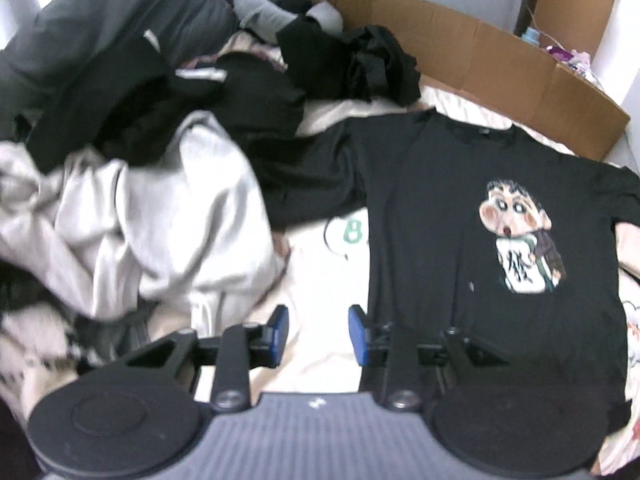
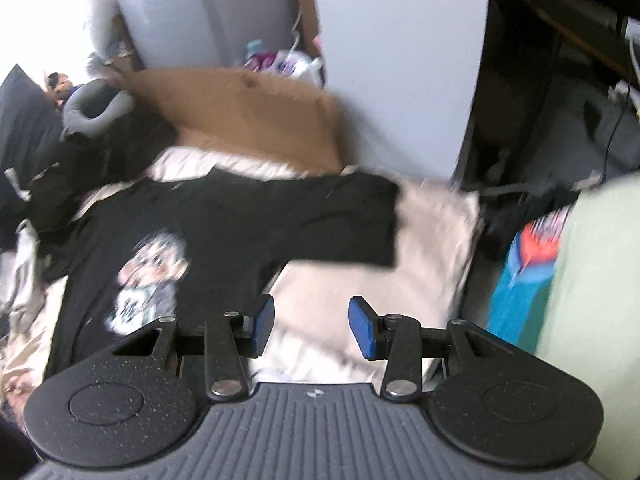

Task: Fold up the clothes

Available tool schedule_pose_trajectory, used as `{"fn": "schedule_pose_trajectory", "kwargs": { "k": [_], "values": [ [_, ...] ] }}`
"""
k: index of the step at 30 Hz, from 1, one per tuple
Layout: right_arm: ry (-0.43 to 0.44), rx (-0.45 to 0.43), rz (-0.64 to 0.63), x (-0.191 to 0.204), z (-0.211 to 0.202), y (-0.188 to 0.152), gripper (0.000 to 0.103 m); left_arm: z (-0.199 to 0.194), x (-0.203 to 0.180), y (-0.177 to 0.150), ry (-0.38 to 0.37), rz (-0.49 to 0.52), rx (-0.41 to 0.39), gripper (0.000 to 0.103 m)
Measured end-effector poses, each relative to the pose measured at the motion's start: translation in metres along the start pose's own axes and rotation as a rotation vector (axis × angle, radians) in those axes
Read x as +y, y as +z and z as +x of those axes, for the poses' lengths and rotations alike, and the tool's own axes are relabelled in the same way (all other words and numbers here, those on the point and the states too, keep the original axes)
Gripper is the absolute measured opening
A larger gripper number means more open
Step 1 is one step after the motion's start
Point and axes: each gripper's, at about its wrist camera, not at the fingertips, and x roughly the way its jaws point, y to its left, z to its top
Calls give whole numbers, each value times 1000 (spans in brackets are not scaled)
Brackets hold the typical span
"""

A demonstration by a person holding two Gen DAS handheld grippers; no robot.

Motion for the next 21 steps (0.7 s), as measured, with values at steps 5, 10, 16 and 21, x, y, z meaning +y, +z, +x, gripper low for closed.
{"fn": "schedule_pose_trajectory", "kwargs": {
  "k": [5,10,16,21],
  "values": [
    [47,81,75,22,29,-62,48,9,7,-36,-4,-35,41,35],
    [71,152,130,38,63,-116,48,25,11,-61,16,-46,85,35],
    [86,234,149,46,97,-162,48,41,9,-83,-6,-44,120,35],
    [66,327,67,57,119,-190,48,55,8,-102,-17,-29,170,35]
  ]
}}
